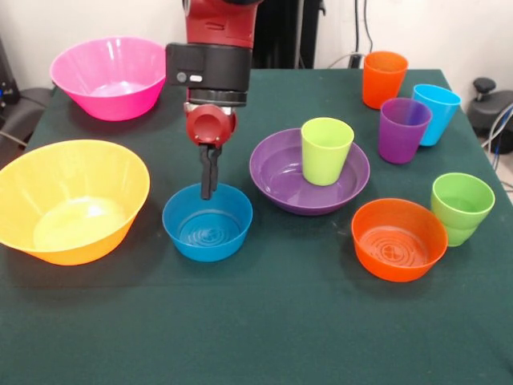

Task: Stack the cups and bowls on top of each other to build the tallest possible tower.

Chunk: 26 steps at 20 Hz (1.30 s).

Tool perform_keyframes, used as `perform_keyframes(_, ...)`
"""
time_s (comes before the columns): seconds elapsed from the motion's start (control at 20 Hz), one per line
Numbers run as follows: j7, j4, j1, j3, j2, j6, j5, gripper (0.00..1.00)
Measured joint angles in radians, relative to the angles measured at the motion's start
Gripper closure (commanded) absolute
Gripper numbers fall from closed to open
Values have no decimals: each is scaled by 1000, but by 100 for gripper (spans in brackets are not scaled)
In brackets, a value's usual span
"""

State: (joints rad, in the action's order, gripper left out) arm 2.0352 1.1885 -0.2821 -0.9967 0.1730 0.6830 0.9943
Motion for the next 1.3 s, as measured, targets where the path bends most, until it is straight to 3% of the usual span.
perform_keyframes(0.65,0,45,-25,-1,-157,60,78,0)
perform_keyframes(0.9,1,45,-33,0,-160,60,124,0)
perform_keyframes(1.1,28,45,-51,0,-134,60,217,0)
perform_keyframes(1.3,62,45,-60,0,-109,60,257,0)
